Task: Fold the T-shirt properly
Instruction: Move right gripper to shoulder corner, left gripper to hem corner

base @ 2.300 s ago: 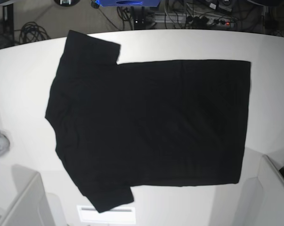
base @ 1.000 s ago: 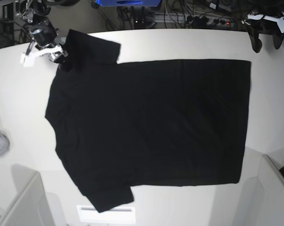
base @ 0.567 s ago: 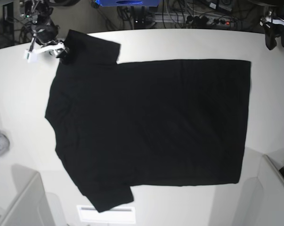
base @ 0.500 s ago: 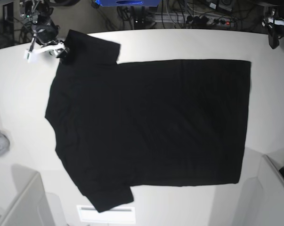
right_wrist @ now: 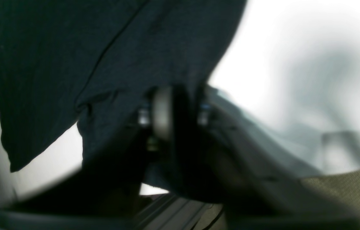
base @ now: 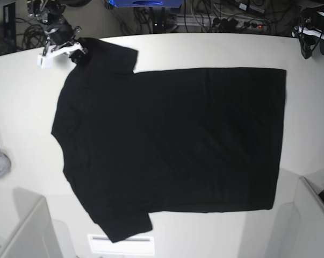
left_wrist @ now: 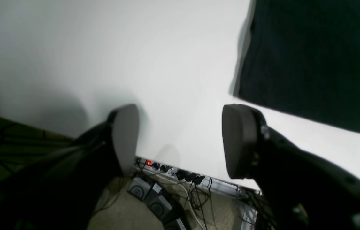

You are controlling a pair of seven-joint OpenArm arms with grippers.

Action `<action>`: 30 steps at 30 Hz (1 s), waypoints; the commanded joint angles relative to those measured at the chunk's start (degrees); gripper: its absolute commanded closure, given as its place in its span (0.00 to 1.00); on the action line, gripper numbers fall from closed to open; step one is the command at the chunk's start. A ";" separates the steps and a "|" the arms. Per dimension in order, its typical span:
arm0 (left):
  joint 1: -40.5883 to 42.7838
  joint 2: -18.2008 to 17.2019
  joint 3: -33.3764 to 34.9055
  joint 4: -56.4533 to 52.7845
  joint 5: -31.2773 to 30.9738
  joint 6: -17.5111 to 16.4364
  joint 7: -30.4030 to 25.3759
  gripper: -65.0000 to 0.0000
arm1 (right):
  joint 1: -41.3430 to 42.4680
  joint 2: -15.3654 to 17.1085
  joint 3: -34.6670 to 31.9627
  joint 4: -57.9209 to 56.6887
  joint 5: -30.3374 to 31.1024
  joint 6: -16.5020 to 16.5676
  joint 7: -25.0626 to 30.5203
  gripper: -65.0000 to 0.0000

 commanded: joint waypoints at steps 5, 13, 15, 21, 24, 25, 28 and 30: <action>-0.55 -0.95 3.74 -0.02 -0.43 -0.49 -0.90 0.41 | 0.05 0.42 0.30 -2.39 -1.46 -1.40 -2.18 1.00; -7.41 -1.39 6.03 -9.34 -0.35 -0.49 4.38 0.41 | -0.22 0.33 0.04 -2.30 -1.46 -1.40 -2.18 1.00; -8.90 -2.27 6.29 -10.66 -0.35 -0.49 5.96 0.41 | -0.22 0.42 0.04 -2.30 -1.46 -1.40 -2.18 1.00; -11.45 -2.45 9.11 -11.18 -0.35 -0.49 6.40 0.41 | -0.22 0.60 0.04 -2.21 -1.46 -1.40 -2.18 1.00; -11.62 -2.45 13.06 -11.18 -0.43 -0.49 6.14 0.41 | -0.13 0.60 0.04 -2.21 -1.46 -1.40 -2.18 1.00; -12.24 -2.45 14.03 -11.18 -0.43 -0.49 6.14 0.41 | -0.13 0.60 0.04 -2.21 -1.46 -1.40 -2.18 1.00; -14.00 -2.10 14.64 -13.29 -0.35 1.04 6.31 0.41 | -0.04 0.60 0.04 -2.21 -1.46 -1.40 -2.18 1.00; -15.14 -2.27 14.82 -15.58 -0.35 1.84 6.31 0.41 | -0.04 0.69 0.04 -2.21 -1.46 -1.40 -2.18 1.00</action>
